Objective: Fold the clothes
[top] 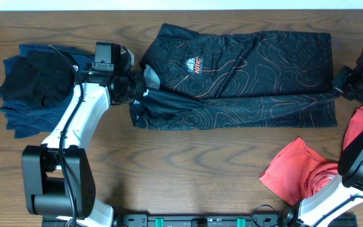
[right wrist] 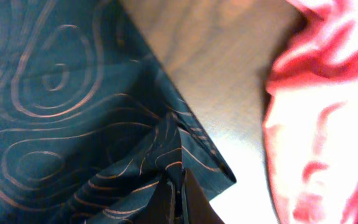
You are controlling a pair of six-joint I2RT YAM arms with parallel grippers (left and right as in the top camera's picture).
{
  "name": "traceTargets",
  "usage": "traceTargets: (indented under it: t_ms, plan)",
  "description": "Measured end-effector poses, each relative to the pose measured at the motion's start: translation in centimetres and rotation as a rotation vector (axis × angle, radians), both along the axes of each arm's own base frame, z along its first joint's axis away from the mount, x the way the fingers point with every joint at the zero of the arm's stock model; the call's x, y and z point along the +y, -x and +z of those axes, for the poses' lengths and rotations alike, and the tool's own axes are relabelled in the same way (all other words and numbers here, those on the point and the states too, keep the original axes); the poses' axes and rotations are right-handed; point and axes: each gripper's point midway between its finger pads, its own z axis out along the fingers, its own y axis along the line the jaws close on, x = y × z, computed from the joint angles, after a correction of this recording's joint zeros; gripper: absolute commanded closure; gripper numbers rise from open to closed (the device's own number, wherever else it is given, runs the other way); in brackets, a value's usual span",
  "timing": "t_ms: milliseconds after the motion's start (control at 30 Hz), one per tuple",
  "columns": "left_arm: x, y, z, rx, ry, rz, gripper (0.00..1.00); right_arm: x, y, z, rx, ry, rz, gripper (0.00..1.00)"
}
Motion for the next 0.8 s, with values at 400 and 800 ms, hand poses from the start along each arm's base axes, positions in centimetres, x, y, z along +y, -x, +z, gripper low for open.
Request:
traceTargets:
  t_ms: [400, 800]
  plan:
    - [-1.3, -3.8, 2.5, -0.205, 0.006, -0.018, 0.94, -0.9, -0.1, 0.2, -0.020, 0.036, -0.083, 0.99]
    - [-2.1, -3.5, -1.8, -0.105, -0.024, -0.030, 0.64, -2.2, -3.1, 1.4, -0.159, 0.080, -0.098, 0.67]
